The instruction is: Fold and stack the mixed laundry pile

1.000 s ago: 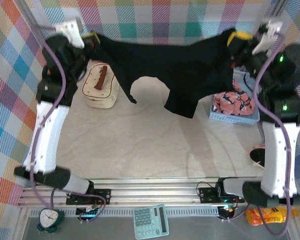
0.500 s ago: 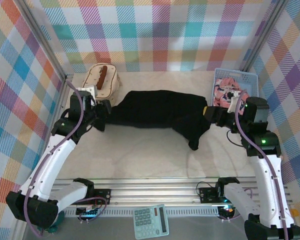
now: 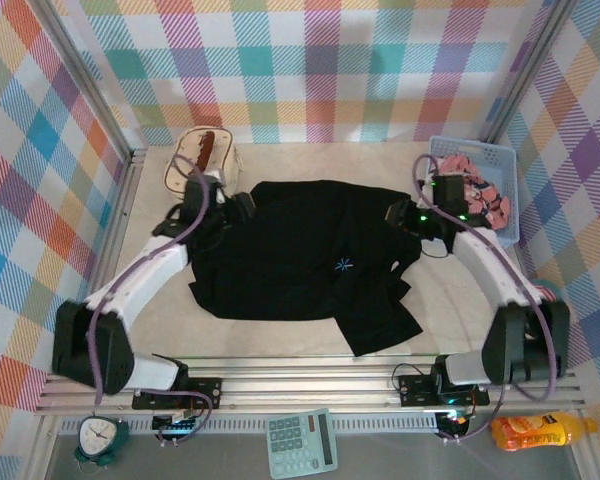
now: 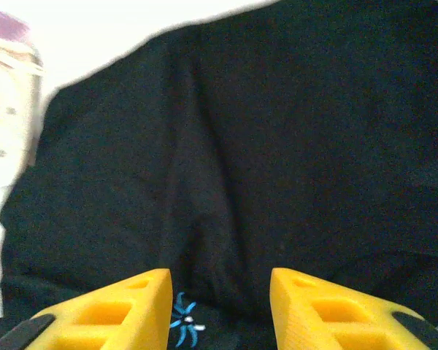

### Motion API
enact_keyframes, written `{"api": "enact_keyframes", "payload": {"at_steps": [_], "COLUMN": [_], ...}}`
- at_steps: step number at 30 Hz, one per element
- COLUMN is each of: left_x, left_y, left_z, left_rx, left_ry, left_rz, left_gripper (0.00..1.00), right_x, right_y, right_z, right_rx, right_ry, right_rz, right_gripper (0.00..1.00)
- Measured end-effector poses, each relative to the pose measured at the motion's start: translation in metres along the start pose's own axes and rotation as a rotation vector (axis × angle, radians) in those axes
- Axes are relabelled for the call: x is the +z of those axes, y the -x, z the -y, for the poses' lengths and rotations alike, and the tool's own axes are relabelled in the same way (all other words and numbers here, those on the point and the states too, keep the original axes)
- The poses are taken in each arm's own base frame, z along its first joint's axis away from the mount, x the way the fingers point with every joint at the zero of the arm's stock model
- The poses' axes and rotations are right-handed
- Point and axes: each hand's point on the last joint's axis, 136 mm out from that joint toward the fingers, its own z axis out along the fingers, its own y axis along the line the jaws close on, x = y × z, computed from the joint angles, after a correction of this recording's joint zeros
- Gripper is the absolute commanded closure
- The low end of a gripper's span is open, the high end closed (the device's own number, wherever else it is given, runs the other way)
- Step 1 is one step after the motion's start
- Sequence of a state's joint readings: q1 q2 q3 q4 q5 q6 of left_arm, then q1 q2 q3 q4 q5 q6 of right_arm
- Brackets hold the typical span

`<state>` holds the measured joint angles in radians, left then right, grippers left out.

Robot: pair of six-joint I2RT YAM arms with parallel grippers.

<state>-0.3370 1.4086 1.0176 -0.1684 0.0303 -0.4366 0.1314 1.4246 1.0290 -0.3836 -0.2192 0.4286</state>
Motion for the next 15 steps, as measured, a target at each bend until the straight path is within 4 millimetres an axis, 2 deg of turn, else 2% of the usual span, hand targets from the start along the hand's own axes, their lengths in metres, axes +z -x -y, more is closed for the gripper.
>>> {"api": "enact_keyframes", "payload": {"at_steps": [2,5,8,11,15], "left_x": [0.025,0.043,0.054,0.062,0.065], "left_y": [-0.036,-0.074,-0.095,-0.109,-0.134], "left_z": [-0.003,-0.013,-0.030,-0.044,-0.062], "left_rx": [0.001,-0.017,-0.037,-0.040,-0.040], "left_ry": [0.021,0.056,0.111,0.165,0.221], "left_rz": [-0.090,-0.173,-0.223,-0.255,-0.321], "left_gripper": [0.45,0.40,0.39,0.41,0.45], "right_x": [0.032,0.068,0.093,0.107,0.111], "right_y": [-0.015,-0.023,-0.024,-0.028,-0.044], "right_z": [0.005,0.008,0.007,0.011,0.026], "right_rx": [0.002,0.003,0.011,0.021,0.050], "right_ry": [-0.042,-0.096,-0.124,-0.155,-0.214], "right_rz": [-0.077,-0.141,-0.169,-0.184,-0.220], "right_gripper": [0.60,0.56,0.54,0.52,0.50]}}
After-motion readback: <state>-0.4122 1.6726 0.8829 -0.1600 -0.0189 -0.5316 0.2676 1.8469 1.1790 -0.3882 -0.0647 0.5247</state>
